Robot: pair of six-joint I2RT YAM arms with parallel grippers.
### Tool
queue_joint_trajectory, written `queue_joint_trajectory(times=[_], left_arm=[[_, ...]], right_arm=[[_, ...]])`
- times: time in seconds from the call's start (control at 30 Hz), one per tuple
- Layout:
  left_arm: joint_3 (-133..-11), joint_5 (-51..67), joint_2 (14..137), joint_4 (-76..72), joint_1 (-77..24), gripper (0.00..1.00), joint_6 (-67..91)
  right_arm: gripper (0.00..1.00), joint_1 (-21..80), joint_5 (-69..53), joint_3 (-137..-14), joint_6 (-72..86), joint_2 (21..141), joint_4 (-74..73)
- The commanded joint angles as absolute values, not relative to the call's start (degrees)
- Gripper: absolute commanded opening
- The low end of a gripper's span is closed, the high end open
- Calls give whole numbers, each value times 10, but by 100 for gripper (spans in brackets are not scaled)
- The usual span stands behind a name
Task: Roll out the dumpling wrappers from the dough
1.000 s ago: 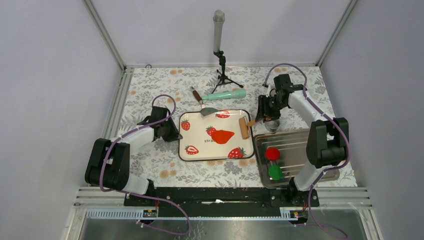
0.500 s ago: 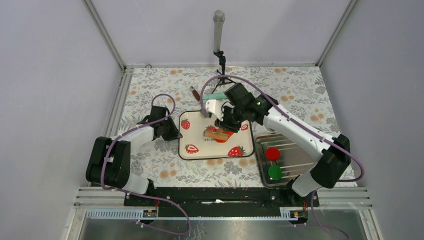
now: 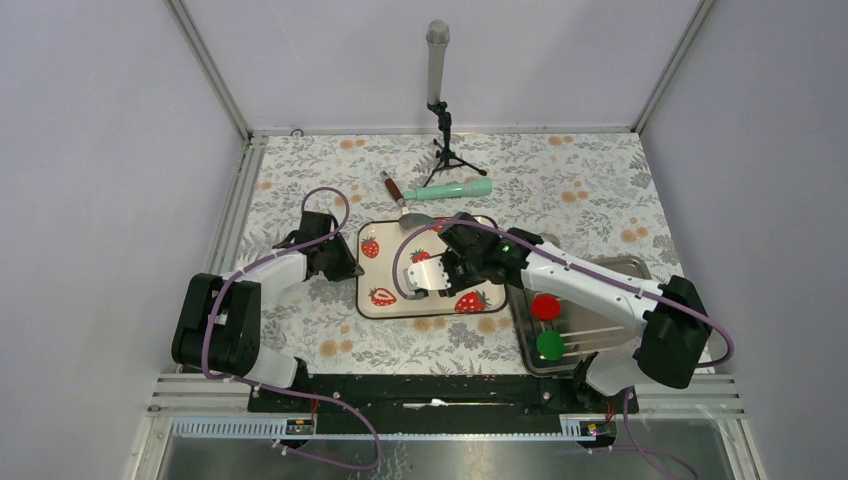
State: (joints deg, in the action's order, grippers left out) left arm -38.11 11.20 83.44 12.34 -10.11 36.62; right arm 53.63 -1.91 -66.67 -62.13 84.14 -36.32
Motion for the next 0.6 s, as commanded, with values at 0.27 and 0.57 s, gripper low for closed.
queue_joint_trajectory(times=[0.27,0.57], left_arm=[[-384,86,842,108,-93,0,367],[-384,84,841,111,-93,0,368]], right_arm=[[0,542,16,-676,-661,826,-286],[0,542,-12,-636,-641,863,-269]])
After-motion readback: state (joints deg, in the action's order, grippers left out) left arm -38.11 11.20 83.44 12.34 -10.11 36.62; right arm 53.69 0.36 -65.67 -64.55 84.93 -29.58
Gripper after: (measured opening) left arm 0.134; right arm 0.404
